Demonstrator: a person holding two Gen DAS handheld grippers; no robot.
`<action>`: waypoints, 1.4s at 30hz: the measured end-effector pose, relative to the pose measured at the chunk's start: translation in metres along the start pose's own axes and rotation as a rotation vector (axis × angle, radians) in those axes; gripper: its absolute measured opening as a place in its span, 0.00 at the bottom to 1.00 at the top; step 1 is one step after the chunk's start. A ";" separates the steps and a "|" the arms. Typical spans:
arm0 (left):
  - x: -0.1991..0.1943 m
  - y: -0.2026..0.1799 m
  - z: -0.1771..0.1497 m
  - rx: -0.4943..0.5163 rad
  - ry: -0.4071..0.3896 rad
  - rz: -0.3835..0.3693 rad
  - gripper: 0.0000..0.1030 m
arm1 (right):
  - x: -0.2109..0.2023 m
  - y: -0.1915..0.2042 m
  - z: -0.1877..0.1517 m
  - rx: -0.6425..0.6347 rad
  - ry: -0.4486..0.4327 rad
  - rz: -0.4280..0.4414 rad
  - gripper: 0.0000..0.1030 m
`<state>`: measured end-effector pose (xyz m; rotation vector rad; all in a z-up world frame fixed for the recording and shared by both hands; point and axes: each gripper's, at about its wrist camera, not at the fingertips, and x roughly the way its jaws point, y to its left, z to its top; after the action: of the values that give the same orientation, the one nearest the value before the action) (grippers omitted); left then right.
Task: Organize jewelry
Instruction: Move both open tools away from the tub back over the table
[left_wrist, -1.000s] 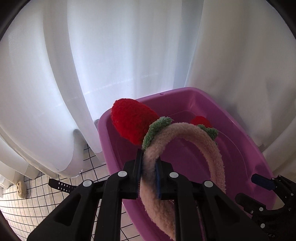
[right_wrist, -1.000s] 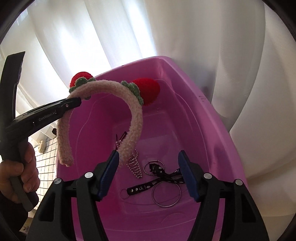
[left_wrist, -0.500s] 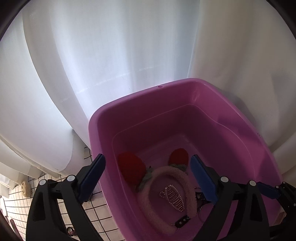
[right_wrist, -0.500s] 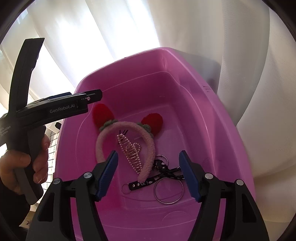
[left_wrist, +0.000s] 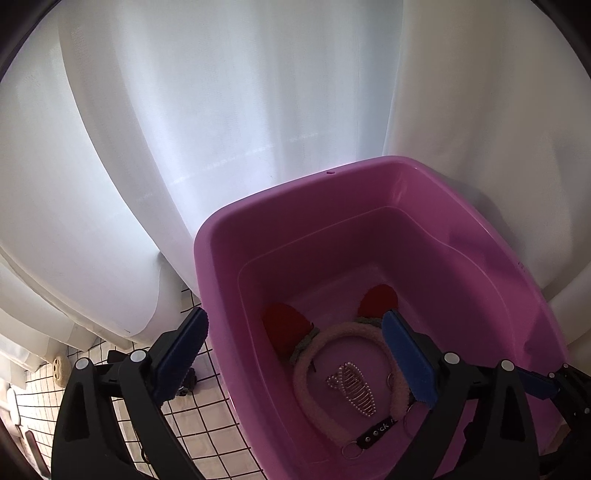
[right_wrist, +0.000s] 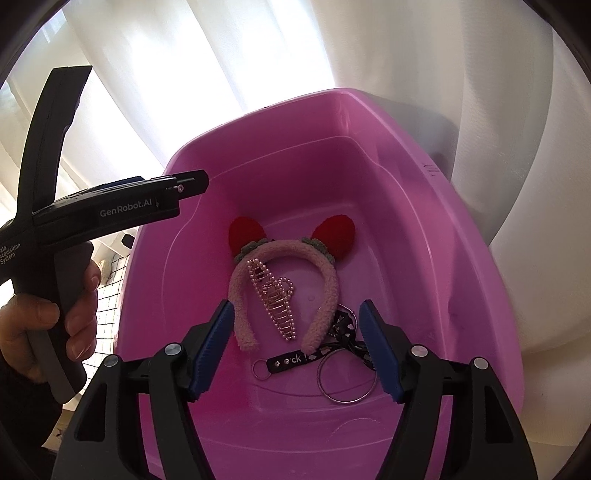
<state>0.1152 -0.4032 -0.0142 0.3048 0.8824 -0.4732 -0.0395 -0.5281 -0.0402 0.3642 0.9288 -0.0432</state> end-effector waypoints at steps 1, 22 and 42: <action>-0.001 0.001 0.000 -0.003 -0.003 0.001 0.91 | 0.000 0.000 0.000 -0.003 -0.002 0.003 0.67; -0.077 0.070 -0.025 -0.184 -0.114 -0.016 0.94 | -0.001 0.028 0.006 0.023 -0.005 0.275 0.82; -0.154 0.269 -0.136 -0.406 -0.135 0.193 0.94 | -0.002 0.129 0.002 0.092 -0.032 0.529 0.90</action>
<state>0.0799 -0.0713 0.0434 -0.0154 0.7870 -0.1270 -0.0144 -0.4079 -0.0002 0.6835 0.7767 0.3926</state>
